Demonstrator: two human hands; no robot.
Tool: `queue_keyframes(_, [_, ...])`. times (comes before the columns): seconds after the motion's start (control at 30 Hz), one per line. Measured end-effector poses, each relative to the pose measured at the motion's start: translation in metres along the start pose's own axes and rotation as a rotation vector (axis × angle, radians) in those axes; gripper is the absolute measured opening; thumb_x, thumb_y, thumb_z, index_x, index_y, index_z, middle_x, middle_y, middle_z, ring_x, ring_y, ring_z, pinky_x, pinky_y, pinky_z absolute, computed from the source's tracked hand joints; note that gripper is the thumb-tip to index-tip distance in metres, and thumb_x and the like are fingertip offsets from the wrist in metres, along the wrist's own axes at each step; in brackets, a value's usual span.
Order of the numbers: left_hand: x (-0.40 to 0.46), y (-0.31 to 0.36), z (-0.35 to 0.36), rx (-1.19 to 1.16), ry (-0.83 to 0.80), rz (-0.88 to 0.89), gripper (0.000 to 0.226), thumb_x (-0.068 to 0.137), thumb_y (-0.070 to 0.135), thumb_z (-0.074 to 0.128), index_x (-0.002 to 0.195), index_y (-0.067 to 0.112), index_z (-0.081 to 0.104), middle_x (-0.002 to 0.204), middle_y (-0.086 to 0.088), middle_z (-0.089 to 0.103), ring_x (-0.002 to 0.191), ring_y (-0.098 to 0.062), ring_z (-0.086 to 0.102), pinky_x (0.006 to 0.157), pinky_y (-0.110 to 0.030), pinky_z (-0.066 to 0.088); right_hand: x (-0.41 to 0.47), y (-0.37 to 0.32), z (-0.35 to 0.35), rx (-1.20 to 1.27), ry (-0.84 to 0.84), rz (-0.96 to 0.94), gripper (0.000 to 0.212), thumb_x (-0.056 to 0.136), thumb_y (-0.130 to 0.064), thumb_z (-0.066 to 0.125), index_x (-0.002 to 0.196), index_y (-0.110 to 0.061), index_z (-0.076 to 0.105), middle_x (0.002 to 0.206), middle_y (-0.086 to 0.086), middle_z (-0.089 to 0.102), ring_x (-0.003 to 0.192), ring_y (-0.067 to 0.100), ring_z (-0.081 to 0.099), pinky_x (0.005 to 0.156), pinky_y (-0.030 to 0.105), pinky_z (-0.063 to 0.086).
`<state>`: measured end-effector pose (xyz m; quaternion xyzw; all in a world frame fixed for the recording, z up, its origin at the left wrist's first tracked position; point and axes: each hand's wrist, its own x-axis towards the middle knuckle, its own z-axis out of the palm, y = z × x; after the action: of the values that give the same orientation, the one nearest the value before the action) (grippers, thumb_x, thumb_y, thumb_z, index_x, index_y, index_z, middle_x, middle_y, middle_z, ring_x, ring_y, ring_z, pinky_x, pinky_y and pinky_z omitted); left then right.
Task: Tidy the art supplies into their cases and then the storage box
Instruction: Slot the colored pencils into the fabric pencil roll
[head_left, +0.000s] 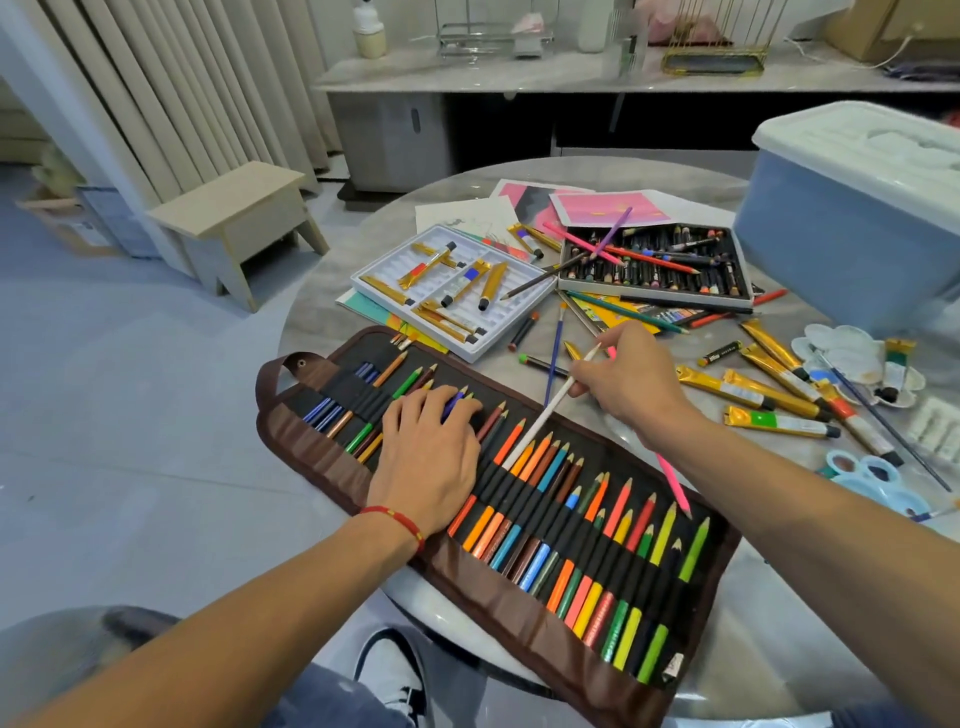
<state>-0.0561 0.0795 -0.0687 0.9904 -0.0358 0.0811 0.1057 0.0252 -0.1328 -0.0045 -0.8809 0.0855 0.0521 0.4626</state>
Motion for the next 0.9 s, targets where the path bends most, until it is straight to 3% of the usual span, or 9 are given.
queue_keyframes(0.07, [0.0,-0.001,0.001,-0.002,0.005,-0.003,0.033,0.1,0.034,0.035,0.13,0.03,0.05,0.139,0.001,0.048,0.133,-0.024,0.037,0.115,-0.048,0.024,0.002,0.001,0.005,-0.072,-0.007,-0.009,0.033,0.091,-0.022,0.069,0.118,-0.014,0.051,0.072,0.001,0.076,0.084,0.019,0.071,0.079,0.049,0.058])
queue_keyframes(0.17, [0.0,-0.001,0.001,0.004,0.008,-0.001,0.033,0.101,0.034,0.035,0.129,0.03,0.05,0.139,0.001,0.048,0.132,-0.024,0.037,0.114,-0.047,0.025,0.001,-0.002,0.007,-0.235,-0.066,-0.027,0.026,0.095,-0.025,0.057,0.119,-0.014,0.054,0.086,0.005,0.076,0.093,0.025,0.067,0.086,0.042,0.054])
queue_keyframes(0.27, [0.001,-0.002,0.0,0.002,0.008,-0.005,0.035,0.1,0.035,0.032,0.129,0.03,0.051,0.138,0.001,0.048,0.132,-0.024,0.037,0.114,-0.047,0.024,-0.006,-0.002,0.009,-0.401,-0.097,-0.07,0.031,0.094,-0.026,0.053,0.123,-0.014,0.052,0.103,0.011,0.07,0.096,0.035,0.064,0.085,0.045,0.054])
queue_keyframes(0.43, [0.001,-0.002,0.002,-0.005,0.01,-0.004,0.034,0.1,0.035,0.033,0.129,0.03,0.051,0.138,0.001,0.048,0.133,-0.024,0.037,0.115,-0.048,0.022,-0.024,0.002,0.015,-0.551,-0.115,-0.189,0.042,0.094,-0.026,0.054,0.127,-0.005,0.039,0.105,0.016,0.059,0.099,0.041,0.06,0.07,0.039,0.041])
queue_keyframes(0.57, [0.0,-0.002,0.002,-0.007,0.025,-0.003,0.034,0.1,0.035,0.033,0.128,0.03,0.051,0.138,0.001,0.049,0.132,-0.024,0.038,0.114,-0.047,0.023,-0.019,-0.006,0.008,-0.565,-0.238,-0.157,0.05,0.098,-0.03,0.055,0.136,-0.003,0.038,0.116,0.019,0.06,0.104,0.038,0.058,0.071,0.034,0.04])
queue_keyframes(0.73, [0.001,-0.001,0.003,0.016,0.027,-0.011,0.039,0.098,0.037,0.027,0.128,0.031,0.051,0.137,0.002,0.049,0.132,-0.023,0.038,0.114,-0.046,0.024,-0.039,-0.012,0.021,-0.615,-0.375,-0.157,0.045,0.094,-0.037,0.053,0.129,-0.009,0.045,0.115,0.016,0.064,0.102,0.034,0.064,0.078,0.037,0.052])
queue_keyframes(0.9, [0.001,-0.001,0.005,0.03,0.034,-0.006,0.04,0.098,0.037,0.025,0.127,0.03,0.052,0.136,0.002,0.05,0.131,-0.023,0.039,0.113,-0.046,0.024,-0.068,-0.013,0.034,-0.801,-0.301,-0.248,0.051,0.097,-0.037,0.051,0.136,-0.007,0.038,0.122,0.017,0.059,0.11,0.039,0.059,0.073,0.038,0.04])
